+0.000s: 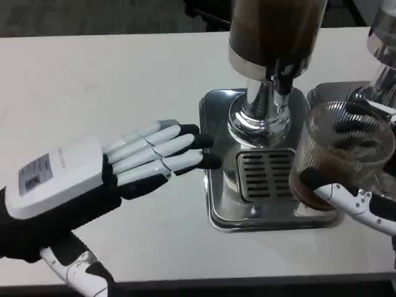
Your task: Grasp the cup under the faucet to collect the drink, then remove the cup.
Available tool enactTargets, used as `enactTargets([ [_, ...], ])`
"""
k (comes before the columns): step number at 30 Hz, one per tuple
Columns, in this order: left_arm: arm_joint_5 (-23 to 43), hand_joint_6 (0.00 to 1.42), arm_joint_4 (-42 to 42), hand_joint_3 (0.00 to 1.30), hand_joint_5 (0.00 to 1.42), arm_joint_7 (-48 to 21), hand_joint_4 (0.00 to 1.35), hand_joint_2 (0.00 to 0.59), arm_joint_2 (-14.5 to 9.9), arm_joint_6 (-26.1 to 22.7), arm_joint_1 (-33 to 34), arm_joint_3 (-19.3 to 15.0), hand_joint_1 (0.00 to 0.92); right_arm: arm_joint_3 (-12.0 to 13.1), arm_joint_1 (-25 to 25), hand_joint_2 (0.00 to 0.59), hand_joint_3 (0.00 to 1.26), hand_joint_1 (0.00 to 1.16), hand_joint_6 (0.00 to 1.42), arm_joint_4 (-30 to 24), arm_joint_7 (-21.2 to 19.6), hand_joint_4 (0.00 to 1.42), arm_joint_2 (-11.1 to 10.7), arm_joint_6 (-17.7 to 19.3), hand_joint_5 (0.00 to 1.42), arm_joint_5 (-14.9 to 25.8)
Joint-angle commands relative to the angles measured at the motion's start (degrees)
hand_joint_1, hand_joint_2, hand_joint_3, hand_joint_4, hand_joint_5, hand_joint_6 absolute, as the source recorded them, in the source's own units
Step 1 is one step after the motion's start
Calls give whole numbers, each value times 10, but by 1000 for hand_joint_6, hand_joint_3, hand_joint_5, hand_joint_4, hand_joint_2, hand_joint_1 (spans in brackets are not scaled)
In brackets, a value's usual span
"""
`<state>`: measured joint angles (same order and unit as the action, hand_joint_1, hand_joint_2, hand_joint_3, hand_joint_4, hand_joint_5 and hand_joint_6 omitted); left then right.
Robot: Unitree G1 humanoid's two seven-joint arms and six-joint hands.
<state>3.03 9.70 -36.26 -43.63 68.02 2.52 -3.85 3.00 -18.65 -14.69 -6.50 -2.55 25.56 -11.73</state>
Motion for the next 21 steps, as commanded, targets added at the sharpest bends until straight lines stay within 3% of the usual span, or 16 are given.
enactTargets([
  [1,-18,0,-1,95,0,12,0,0,-13,5,-1,-6,0,6,13,102,738,1011,1424,-3,2,863,-3,19,1048,20],
  [21,-57,6,-42,93,0,39,0,32,7,-35,-14,0,0,36,8,110,747,1011,1424,6,26,874,-20,35,1060,59],
])
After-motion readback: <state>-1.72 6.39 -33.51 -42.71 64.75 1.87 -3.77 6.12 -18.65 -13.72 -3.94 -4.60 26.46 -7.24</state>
